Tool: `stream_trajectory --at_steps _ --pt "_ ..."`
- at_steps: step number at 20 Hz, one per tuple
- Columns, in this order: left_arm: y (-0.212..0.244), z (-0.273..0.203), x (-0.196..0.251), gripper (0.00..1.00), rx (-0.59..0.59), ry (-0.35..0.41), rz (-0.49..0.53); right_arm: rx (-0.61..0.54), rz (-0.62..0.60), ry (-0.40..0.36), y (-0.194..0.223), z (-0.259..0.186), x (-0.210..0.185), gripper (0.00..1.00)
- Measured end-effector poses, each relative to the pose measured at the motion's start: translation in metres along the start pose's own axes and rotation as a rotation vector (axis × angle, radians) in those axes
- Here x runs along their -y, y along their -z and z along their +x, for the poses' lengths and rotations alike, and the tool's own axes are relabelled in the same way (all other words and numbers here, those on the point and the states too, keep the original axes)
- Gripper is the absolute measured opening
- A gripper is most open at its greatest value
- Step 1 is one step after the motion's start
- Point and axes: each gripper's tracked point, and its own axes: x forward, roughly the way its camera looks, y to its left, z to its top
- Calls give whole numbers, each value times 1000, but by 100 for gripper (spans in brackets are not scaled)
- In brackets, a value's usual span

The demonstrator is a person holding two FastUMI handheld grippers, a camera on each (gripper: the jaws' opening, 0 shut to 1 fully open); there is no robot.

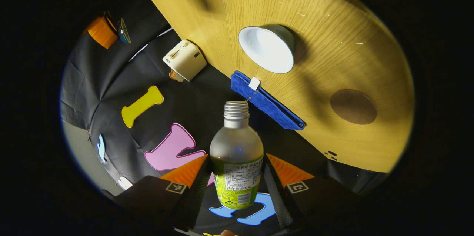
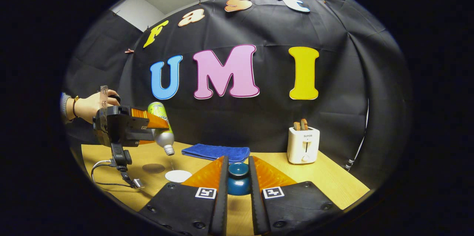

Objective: Open the teacup lid with one hand, grasp the water bottle and pour water into the teacup with the other hand; after pouring, place the water bottle on the coaster and then close the teacup lid.

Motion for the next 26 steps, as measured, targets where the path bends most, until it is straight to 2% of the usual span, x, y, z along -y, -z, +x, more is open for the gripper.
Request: stream_trajectory --at_steps 2,3,4,6,10,11,12,14,15,17,18,20,23,26 --pt "-4 2 4 83 17 16 -99 -3 0 -1 1 0 0 31" --pt "-8 4 7 83 34 27 -180 -3 -2 -1 1 0 0 31" --pt "-15 6 11 83 52 41 -289 -3 -4 1 1 0 0 36" --pt "-26 8 19 83 92 73 -538 -1 -1 3 0 -1 1 31" --pt "-36 -3 19 82 136 118 -1046 -3 6 12 2 0 6 31" --pt "-42 -4 20 81 144 134 -1169 -4 12 12 2 0 5 36" --pt "-45 -7 16 81 168 130 -1290 -6 17 10 3 1 5 31" --pt "-48 -13 13 81 197 137 -1534 -4 19 9 2 1 4 31" --pt "-45 -16 15 81 198 140 -1661 0 19 9 1 0 4 26" --pt "-48 -9 19 81 190 160 -1883 2 20 5 0 0 2 26" --pt "-46 -7 21 81 173 140 -1970 1 20 4 1 0 1 31" --pt "-28 -7 30 81 133 66 -2104 -3 17 2 2 0 1 31" --pt "-1 -6 55 81 56 -31 -2236 -3 18 2 2 1 0 31" --pt "16 -2 78 81 -13 -80 -2338 -4 13 2 2 0 -1 31"
